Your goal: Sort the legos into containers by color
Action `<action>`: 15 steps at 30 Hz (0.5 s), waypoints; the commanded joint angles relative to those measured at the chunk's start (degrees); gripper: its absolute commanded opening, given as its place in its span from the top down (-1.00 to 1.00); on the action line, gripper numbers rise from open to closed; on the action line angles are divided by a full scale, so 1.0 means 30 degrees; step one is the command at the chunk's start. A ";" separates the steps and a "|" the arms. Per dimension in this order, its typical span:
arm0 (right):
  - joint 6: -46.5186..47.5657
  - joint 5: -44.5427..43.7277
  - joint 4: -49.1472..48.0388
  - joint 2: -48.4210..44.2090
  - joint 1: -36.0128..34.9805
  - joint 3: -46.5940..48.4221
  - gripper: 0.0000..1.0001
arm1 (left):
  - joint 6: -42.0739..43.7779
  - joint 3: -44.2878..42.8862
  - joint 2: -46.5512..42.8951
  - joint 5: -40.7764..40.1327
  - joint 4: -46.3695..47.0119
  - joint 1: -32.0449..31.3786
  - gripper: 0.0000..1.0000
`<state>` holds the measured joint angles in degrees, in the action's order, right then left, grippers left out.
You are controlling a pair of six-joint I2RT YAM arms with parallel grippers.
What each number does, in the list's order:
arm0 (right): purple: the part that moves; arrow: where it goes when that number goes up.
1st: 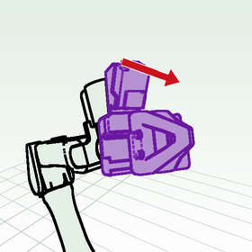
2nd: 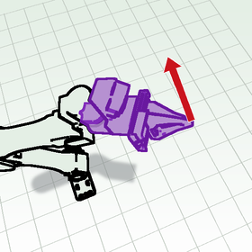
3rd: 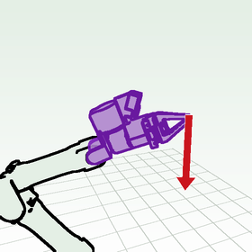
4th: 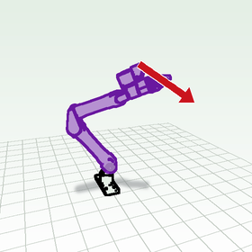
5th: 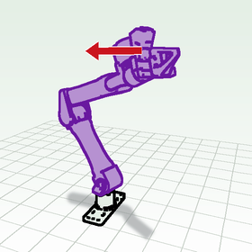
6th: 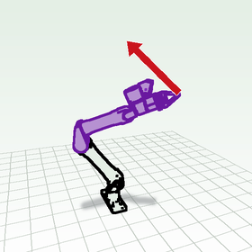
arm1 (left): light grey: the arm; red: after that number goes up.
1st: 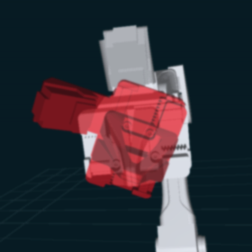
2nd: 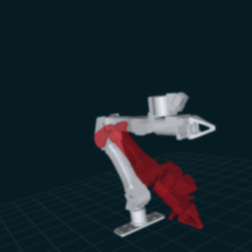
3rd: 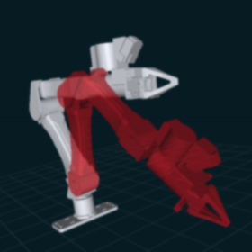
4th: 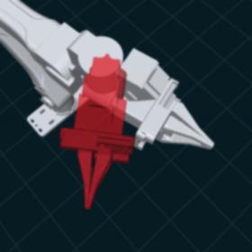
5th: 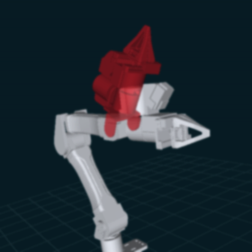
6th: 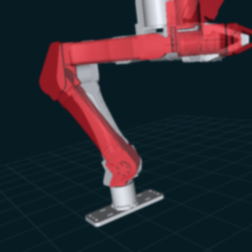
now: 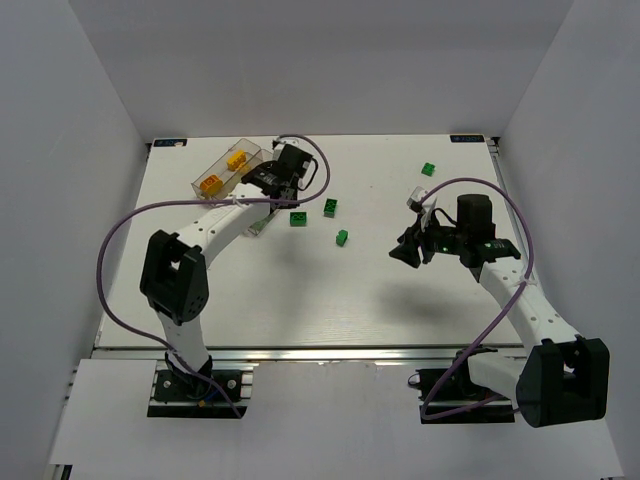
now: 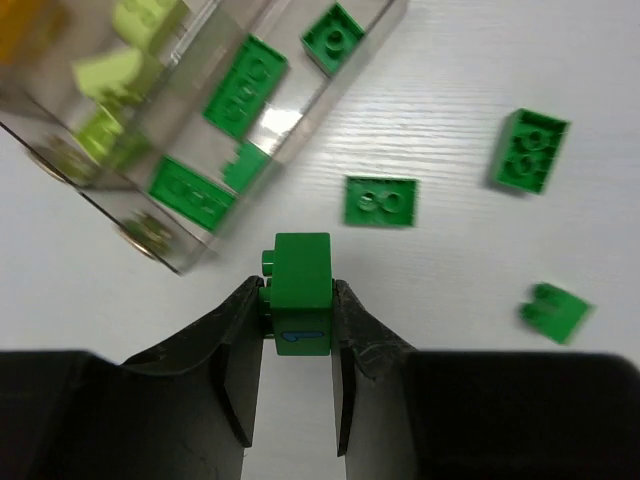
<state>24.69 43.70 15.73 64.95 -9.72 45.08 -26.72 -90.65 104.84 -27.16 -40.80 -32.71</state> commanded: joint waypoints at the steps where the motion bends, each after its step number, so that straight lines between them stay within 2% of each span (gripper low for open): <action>1: 0.0325 0.0520 -0.0086 -0.0145 0.0104 -0.0290 -0.08 | 0.6869 -0.0338 0.0412 -0.2547 0.0677 0.0297 1.00; 7: 0.0442 0.0433 0.0002 -0.0145 0.0075 -0.0261 -0.07 | 1.0454 -0.1655 0.2783 -0.3427 0.0737 0.1028 1.00; 11: 0.0589 0.0315 0.0177 -0.0145 0.0104 -0.0203 -0.07 | 1.1103 -0.2826 0.3694 -0.3633 0.1089 0.1498 0.99; 13: 0.0706 0.0286 0.0207 -0.0145 0.0104 -0.0231 -0.08 | 1.1308 -0.3063 0.3901 -0.3779 0.1205 0.1761 0.88; 15: 0.0765 0.0286 0.0207 -0.0087 0.0104 -0.0290 -0.08 | 1.1426 -0.3123 0.4107 -0.3925 0.1381 0.1879 0.63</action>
<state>25.98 43.86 16.47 64.95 -9.72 45.08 4.54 -97.06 118.85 -36.49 -38.39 -27.88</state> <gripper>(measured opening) 0.536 0.387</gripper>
